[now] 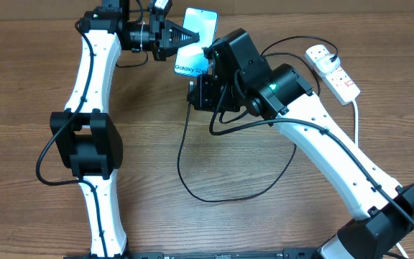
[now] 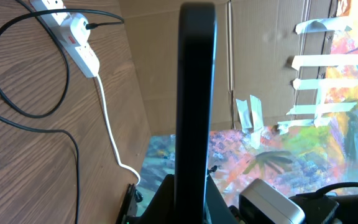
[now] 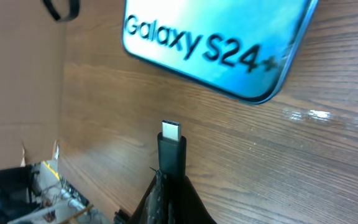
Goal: Plug charger to phone and switch on socket
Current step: 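Lift the plug with the right gripper toward the phone's bottom port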
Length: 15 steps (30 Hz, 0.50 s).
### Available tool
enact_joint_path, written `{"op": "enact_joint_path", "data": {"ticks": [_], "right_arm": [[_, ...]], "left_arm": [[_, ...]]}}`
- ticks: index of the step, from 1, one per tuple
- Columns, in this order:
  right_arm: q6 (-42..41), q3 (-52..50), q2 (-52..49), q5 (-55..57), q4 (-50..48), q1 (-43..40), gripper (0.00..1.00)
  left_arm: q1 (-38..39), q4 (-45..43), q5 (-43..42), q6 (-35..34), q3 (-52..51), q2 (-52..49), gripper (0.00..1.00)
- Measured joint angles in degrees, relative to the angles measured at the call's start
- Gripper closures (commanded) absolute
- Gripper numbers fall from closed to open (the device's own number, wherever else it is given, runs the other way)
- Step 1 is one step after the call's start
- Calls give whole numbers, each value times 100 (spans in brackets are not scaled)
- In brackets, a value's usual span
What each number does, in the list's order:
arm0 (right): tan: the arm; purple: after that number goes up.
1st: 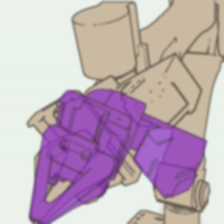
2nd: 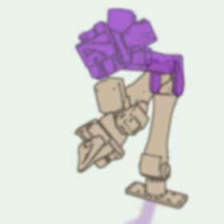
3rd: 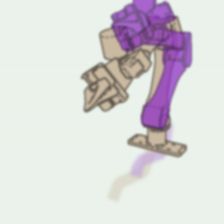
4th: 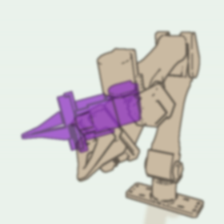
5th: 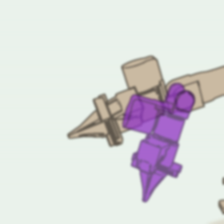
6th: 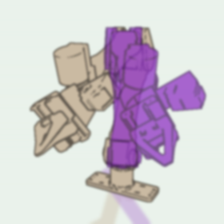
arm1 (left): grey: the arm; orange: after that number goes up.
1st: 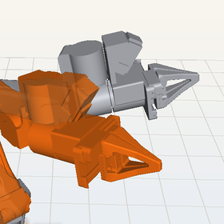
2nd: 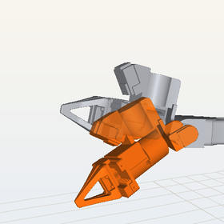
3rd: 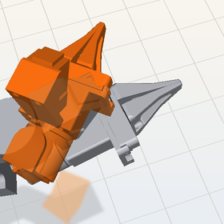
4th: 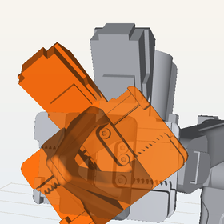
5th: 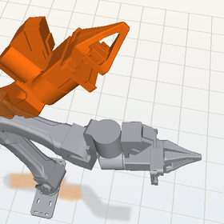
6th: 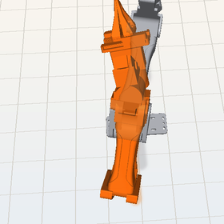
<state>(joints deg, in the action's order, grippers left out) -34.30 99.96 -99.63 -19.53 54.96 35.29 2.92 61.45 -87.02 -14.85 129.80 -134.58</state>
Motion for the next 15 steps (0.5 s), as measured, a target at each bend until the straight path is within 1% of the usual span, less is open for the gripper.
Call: {"op": "enact_joint_path", "data": {"ticks": [6, 15], "right_arm": [[-70, 0, -184, 76, -66, 7, 96], [-94, 0, -264, 94, -170, 7, 96]], "left_arm": [[11, 0, 11, 0, 0, 0, 96], [122, 0, 341, -15, 0, 0, 96]]}}
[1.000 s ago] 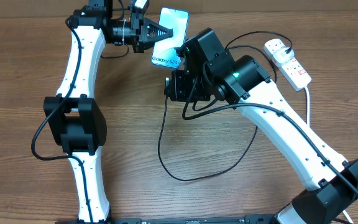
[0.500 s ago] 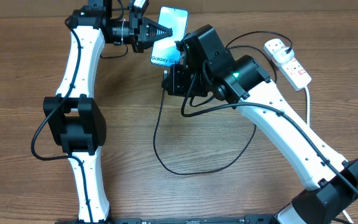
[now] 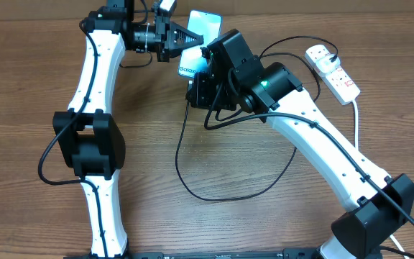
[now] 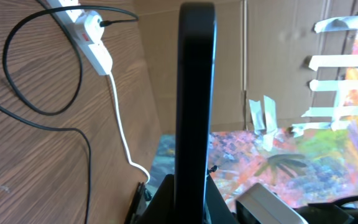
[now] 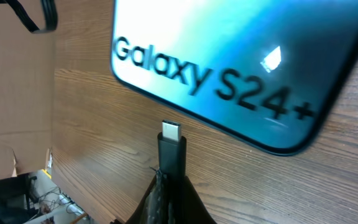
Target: Plug charger to phone and switch on socket
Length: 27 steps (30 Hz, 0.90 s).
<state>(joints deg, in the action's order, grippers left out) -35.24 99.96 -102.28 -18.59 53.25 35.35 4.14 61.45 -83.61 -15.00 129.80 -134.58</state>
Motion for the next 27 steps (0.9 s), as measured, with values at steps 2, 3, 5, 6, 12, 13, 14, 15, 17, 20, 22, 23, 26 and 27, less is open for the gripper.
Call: {"op": "enact_joint_path", "data": {"ticks": [2, 3, 5, 6, 12, 13, 14, 15, 17, 20, 22, 23, 26, 27], "right_arm": [[-11, 0, 0, 22, -7, 0, 96], [-13, 0, 0, 61, -9, 0, 96], [-15, 0, 0, 136, -9, 0, 96], [-15, 0, 0, 166, -7, 0, 96], [-15, 0, 0, 348, 35, 0, 96], [-13, 0, 0, 391, 57, 0, 96], [-13, 0, 0, 415, 90, 0, 96], [-11, 0, 0, 444, 107, 0, 96], [-11, 0, 0, 472, 142, 0, 96], [-9, 0, 0, 507, 142, -2, 96], [-9, 0, 0, 509, 140, 0, 96], [-11, 0, 0, 509, 138, 0, 96], [-11, 0, 0, 507, 136, 0, 96], [-13, 0, 0, 507, 136, 0, 96]], "left_arm": [[2, 0, 83, 0, 0, 0, 96], [13, 0, 111, 0, 0, 0, 96], [28, 0, 144, 0, 0, 0, 96], [28, 0, 160, 0, 0, 0, 96], [28, 0, 186, 0, 0, 0, 96], [28, 0, 186, 0, 0, 0, 96], [28, -2, 184, 0, 0, 0, 96], [28, 0, 186, 0, 0, 0, 96], [28, 0, 186, 0, 0, 0, 96], [28, -2, 186, 0, 0, 0, 96], [28, 0, 186, 0, 0, 0, 96], [28, -2, 186, 0, 0, 0, 96], [28, -2, 186, 0, 0, 0, 96], [28, -2, 186, 2, 0, 0, 96]]}}
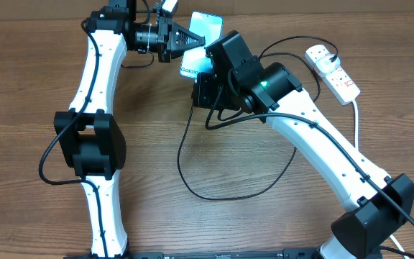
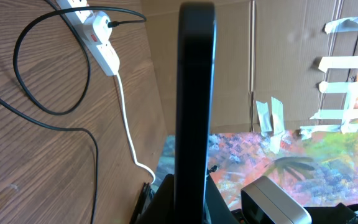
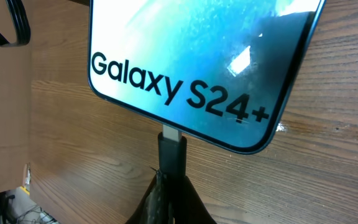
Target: Plug charger to phone and switch on socket
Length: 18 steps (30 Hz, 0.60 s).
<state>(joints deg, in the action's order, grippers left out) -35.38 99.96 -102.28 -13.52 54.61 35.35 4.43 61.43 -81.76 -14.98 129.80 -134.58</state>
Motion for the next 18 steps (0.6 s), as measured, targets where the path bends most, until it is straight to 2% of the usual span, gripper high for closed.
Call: {"op": "enact_joint_path", "data": {"ticks": [18], "right_arm": [[2, 0, 0, 0, -2, 0, 96]], "left_arm": [[0, 0, 7, 48, 0, 0, 96]]}}
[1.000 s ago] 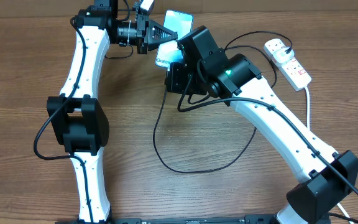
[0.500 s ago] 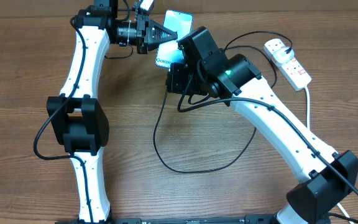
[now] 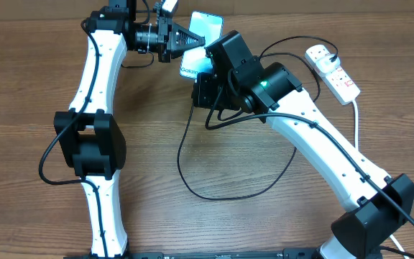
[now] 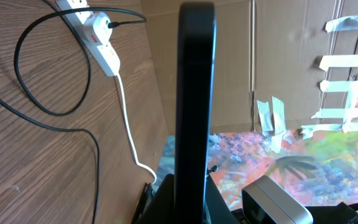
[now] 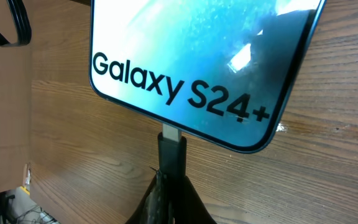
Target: Plug charger to phone and switch on socket
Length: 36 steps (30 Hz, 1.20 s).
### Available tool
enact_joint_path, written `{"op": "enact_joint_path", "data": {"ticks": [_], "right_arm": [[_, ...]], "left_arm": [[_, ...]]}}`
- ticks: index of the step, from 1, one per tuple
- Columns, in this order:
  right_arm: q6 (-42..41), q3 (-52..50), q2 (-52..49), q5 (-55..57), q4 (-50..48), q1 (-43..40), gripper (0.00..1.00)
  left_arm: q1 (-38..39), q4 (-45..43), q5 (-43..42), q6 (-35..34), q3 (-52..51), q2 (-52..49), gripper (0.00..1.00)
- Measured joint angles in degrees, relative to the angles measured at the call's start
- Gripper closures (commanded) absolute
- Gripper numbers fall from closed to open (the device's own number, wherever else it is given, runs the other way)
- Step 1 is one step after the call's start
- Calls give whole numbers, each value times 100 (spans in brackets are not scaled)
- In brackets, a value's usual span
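A blue-screened phone (image 3: 200, 30) reading "Galaxy S24+" (image 5: 197, 68) is held above the back of the table, edge-on in the left wrist view (image 4: 195, 93). My left gripper (image 3: 187, 37) is shut on it. My right gripper (image 5: 171, 182) is shut on the black charger plug (image 5: 171, 154). The plug's metal tip (image 5: 170, 135) sits right at the phone's bottom edge; whether it is inside the port is hidden. The white socket strip (image 3: 330, 70) lies at the far right, with a plug in it.
The black charger cable (image 3: 214, 194) loops across the middle of the wooden table (image 3: 34, 129) and runs back to the strip. A white lead (image 3: 356, 119) trails from the strip toward the right edge. Cardboard walls stand behind the table.
The charger tip first stood well short of the phone's lower edge, off to its left. Then the phone filled more of the right wrist view with a small gap left. After that the tip met the bottom edge, where it stays.
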<state>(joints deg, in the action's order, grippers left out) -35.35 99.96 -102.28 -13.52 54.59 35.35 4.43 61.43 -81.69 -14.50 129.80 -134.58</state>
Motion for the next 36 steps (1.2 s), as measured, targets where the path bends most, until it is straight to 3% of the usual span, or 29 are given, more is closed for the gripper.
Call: {"op": "enact_joint_path", "data": {"ticks": [36], "right_arm": [[-2, 0, 0, -68, -44, 0, 96]], "left_arm": [[11, 0, 11, 103, 0, 0, 96]]}}
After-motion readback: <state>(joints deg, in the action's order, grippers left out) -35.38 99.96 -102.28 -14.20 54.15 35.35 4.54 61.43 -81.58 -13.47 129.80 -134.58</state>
